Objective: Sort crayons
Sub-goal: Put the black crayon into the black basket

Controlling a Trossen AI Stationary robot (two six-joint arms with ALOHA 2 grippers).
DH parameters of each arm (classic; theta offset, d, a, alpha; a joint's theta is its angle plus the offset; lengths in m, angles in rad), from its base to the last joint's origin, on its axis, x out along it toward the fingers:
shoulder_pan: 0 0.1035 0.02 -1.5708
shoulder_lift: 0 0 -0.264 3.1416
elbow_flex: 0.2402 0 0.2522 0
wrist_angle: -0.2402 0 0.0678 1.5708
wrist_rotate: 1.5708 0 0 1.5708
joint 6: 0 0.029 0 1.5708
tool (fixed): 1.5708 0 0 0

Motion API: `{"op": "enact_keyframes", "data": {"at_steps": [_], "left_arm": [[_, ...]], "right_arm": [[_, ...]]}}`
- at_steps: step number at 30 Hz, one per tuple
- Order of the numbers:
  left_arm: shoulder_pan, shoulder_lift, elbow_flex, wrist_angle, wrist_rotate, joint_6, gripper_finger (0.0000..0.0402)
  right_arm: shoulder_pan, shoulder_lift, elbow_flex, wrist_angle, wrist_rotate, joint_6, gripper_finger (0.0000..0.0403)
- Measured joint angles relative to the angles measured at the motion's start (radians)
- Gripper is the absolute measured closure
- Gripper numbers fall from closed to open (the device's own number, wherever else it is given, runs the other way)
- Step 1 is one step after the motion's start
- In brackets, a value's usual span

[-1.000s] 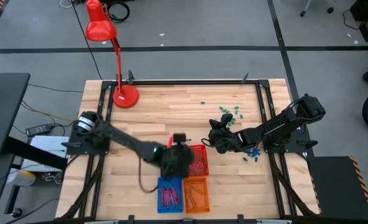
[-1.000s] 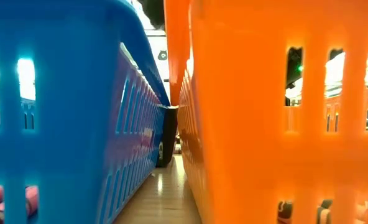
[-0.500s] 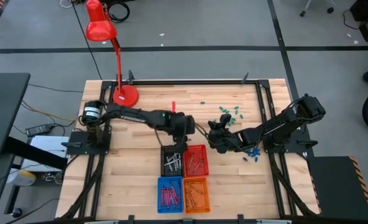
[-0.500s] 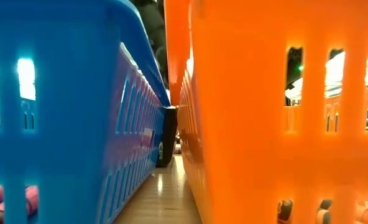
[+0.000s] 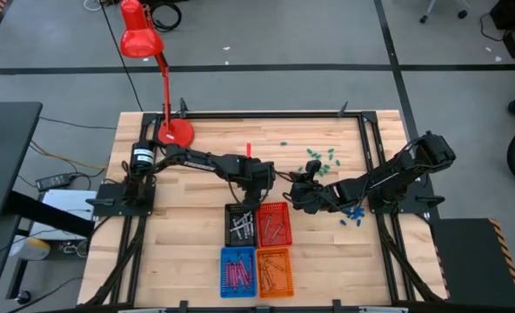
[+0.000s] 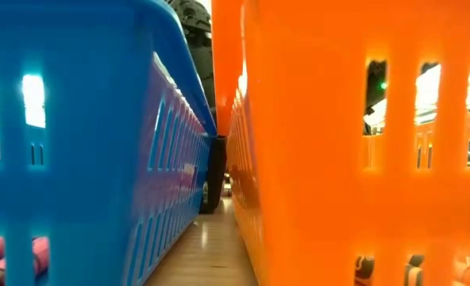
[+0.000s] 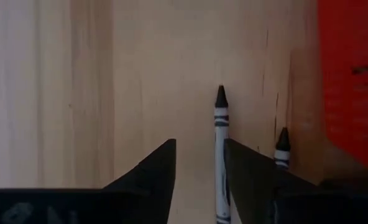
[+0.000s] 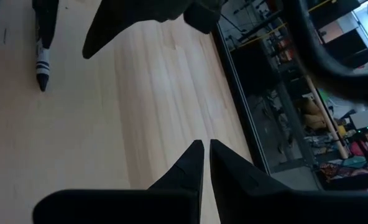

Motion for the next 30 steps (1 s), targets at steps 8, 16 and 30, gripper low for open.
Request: {"op": "enact_keyframes", "data": {"at_steps": [8,16,30], "left_arm": [[0.0,0.009,0.0,-0.009,0.035,0.003,0.0246],[0.0,0.022,0.0,0.005,0.045,-0.013,0.0246],[0.001,0.052,0.003,-0.016,0.045,-0.027,0.0274]], "right_arm": [[0.0,0.0,0.0,-0.003,0.004,0.0,0.0369],[0.0,0.0,0.0,-0.006,0.007,0.0,0.0369],[0.0,0.0,0.0,-0.009,0.011,-0.002,0.0369]]}}
